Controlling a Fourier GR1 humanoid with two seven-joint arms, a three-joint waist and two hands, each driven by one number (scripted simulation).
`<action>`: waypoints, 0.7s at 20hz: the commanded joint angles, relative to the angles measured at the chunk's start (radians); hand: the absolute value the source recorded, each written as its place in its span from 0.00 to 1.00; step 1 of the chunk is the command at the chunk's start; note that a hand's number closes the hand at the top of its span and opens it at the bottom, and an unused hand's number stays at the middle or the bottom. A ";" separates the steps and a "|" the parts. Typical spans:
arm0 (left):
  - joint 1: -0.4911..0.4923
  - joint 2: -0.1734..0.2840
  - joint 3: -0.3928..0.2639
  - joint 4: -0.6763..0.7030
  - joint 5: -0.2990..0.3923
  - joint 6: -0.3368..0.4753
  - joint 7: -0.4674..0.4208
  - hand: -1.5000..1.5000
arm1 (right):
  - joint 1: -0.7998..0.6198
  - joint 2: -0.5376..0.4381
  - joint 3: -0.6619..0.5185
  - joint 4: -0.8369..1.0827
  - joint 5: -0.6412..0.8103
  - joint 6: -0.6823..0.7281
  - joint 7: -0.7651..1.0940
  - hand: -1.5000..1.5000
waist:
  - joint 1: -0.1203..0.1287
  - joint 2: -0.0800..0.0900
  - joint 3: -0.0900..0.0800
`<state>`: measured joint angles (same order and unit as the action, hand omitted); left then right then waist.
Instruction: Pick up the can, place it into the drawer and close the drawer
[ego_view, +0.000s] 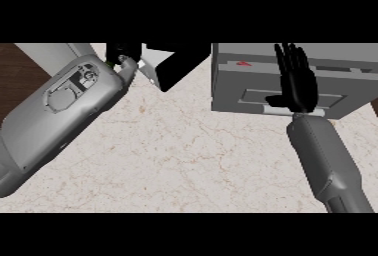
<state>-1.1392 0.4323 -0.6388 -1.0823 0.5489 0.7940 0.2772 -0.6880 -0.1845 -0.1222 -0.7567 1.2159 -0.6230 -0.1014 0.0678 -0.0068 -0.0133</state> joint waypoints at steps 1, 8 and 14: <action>0.088 0.023 -0.004 -0.060 -0.032 0.013 -0.021 0.00 | -0.092 0.051 -0.014 0.161 0.009 -0.059 0.006 0.00 | -0.003 0.018 0.015; 0.153 0.048 0.014 -0.140 -0.034 -0.016 -0.022 0.00 | -0.285 0.035 -0.069 0.355 0.030 -0.136 0.046 0.00 | 0.021 0.033 0.015; 0.219 0.075 0.032 -0.196 -0.044 -0.040 -0.051 0.00 | -0.353 -0.034 -0.118 0.441 -0.007 -0.135 -0.016 0.00 | 0.028 0.043 0.016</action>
<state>-0.9417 0.5046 -0.6177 -1.2619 0.5109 0.7726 0.2498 -0.9796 -0.2040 -0.2057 -0.3819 1.2362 -0.7378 -0.0860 0.0794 0.0174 -0.0029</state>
